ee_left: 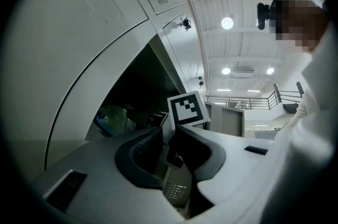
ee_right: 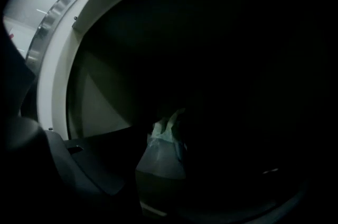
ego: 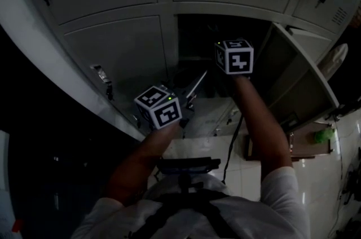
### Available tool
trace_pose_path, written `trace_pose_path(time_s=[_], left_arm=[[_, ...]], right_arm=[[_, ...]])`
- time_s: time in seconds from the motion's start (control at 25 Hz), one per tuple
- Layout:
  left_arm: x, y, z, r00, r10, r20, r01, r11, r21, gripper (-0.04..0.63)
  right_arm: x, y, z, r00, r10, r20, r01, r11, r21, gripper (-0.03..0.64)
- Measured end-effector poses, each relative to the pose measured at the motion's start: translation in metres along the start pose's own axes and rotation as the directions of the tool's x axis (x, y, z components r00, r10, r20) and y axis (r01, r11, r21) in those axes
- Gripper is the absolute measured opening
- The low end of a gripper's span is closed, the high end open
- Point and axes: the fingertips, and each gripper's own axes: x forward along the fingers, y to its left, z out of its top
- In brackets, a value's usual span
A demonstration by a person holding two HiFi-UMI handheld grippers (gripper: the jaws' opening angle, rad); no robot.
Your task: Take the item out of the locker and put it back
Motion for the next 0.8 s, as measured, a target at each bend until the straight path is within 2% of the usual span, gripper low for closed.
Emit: trace_pose_path(time_s=[0.2, 0.44, 0.6, 0.8], left_arm=[[0.011, 0.004, 0.008, 1.0, -0.001, 0.007, 0.001, 1.0, 0.004, 0.058], [0.017, 0.008, 0.006, 1.0, -0.005, -0.003, 0.005, 1.0, -0.011, 0.058], [0.017, 0.009, 0.003, 1.0, -0.006, -0.008, 0.006, 1.0, -0.024, 0.058], [0.015, 0.009, -0.002, 1.0, -0.016, -0.017, 0.015, 0.999, -0.044, 0.057]], right_arm=[[0.025, 0.01, 0.007, 0.999, 0.029, -0.04, -0.03, 0.999, -0.025, 0.236], [0.053, 0.005, 0.0, 0.994, 0.017, -0.108, -0.022, 0.999, -0.045, 0.238], [0.064, 0.006, -0.006, 0.989, 0.04, -0.144, -0.042, 0.999, -0.011, 0.238], [0.063, 0.004, -0.003, 0.989, 0.04, -0.143, -0.041, 0.999, -0.003, 0.253]])
